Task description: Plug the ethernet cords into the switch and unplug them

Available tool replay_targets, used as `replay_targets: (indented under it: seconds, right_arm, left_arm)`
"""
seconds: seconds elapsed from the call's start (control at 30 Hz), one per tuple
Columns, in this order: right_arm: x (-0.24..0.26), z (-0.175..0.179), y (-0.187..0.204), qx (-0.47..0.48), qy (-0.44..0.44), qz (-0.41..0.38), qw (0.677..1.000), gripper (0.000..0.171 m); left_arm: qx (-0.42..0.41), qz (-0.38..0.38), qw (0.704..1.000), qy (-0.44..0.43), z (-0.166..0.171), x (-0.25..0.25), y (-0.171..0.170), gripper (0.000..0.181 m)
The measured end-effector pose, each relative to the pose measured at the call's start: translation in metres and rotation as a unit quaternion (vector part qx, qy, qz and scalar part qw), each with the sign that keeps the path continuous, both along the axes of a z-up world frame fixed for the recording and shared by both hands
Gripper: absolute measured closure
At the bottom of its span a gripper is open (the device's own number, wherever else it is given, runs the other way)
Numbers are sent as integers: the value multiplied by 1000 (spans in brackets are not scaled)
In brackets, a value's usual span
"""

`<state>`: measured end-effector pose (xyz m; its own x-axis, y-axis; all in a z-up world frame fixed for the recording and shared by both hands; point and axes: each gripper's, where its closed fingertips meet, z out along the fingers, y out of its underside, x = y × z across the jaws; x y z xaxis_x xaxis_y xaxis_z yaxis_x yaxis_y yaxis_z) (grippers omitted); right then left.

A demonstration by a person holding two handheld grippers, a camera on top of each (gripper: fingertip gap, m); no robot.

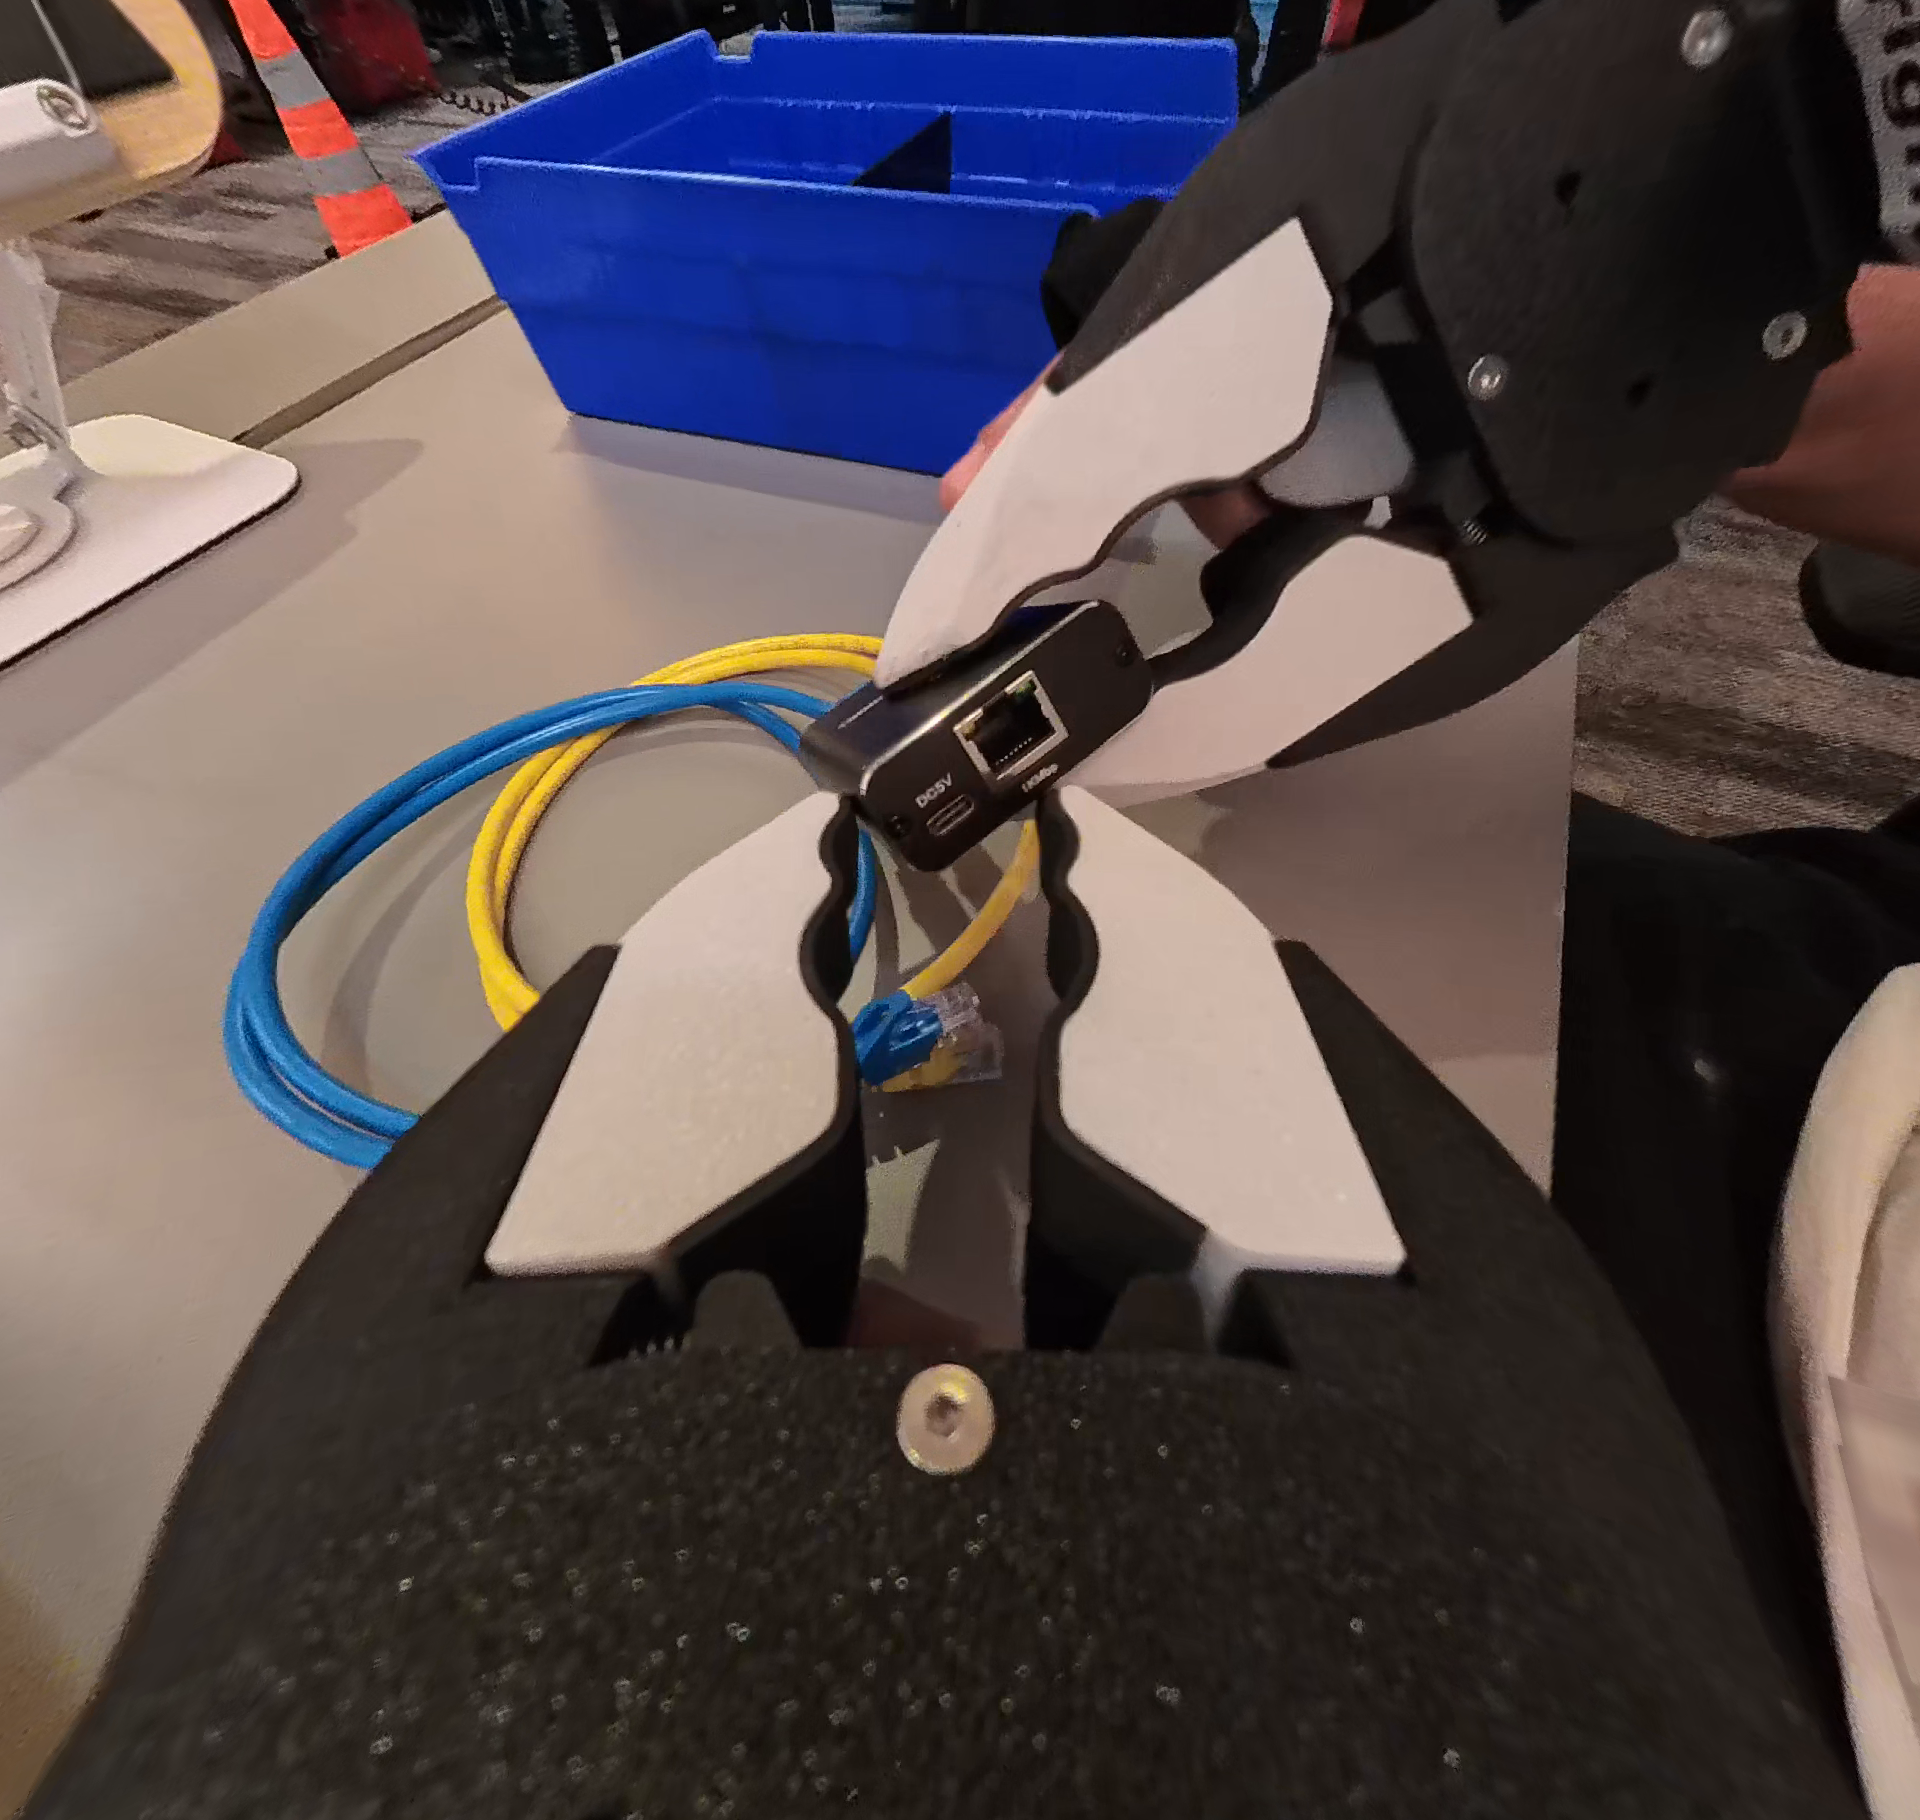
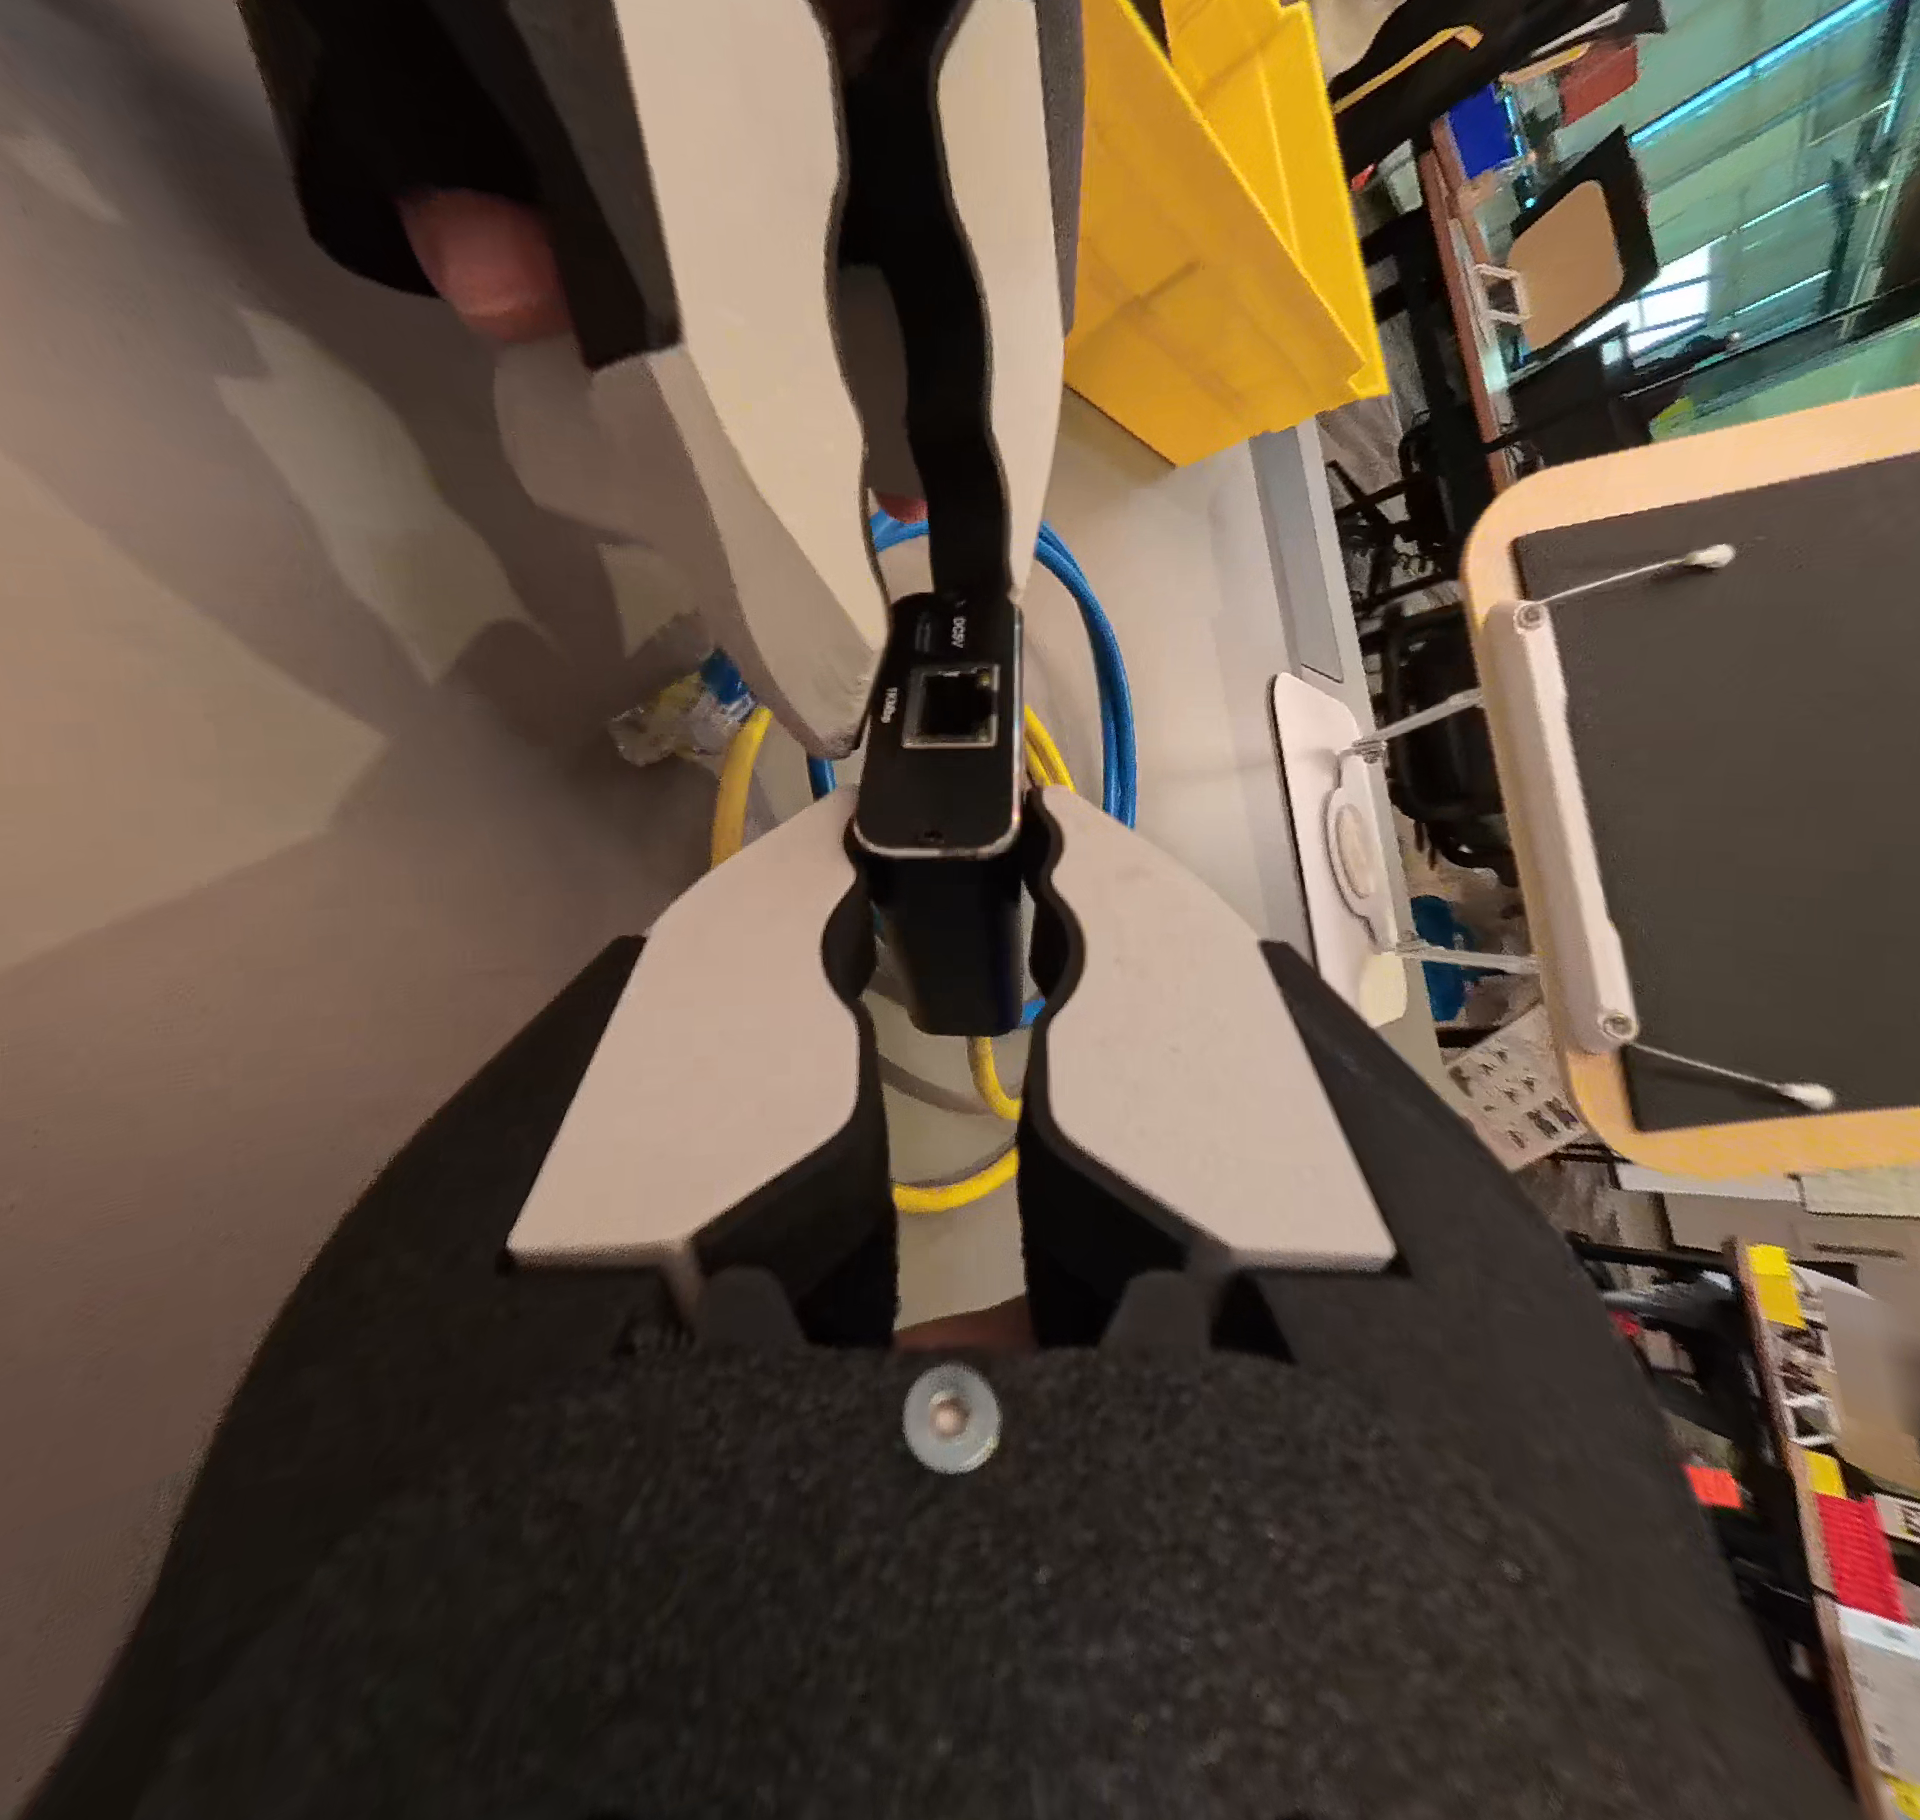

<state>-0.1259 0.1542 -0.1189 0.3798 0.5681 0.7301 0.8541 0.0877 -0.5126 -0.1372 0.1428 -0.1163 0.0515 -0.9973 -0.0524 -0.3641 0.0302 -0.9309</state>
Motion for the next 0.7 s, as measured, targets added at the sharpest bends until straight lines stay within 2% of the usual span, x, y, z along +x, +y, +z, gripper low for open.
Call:
replay_targets:
  seconds: [0.23, 0.33, 0.43, 0.53, 0.6, 0.7]
  right_arm:
    - [5, 3, 16, 63, -18, -4, 998, 146]
    - [25, 18, 49, 130, -45, -37, 990, 146]
    - [41, 38, 78, 175, -77, -64, 979, 146]
    - [43, 53, 91, 193, -73, -77, 976, 146]
    - [44, 39, 98, 173, -57, -77, 980, 146]
    - [39, 1, 110, 151, -52, -46, 986, 146]
  left_arm:
    - [11, 17, 1000, -20, 10, -4, 9, 147]
    - [-5, 69, 997, -37, 20, -17, 25, 147]
    - [-47, 129, 990, -24, 15, -44, 37, 147]
    - [-80, 147, 986, -11, 7, -72, 21, 147]
    - [-81, 170, 982, -7, -2, -93, 10, 147]
    - [-65, 196, 978, 20, -15, -118, -3, 147]
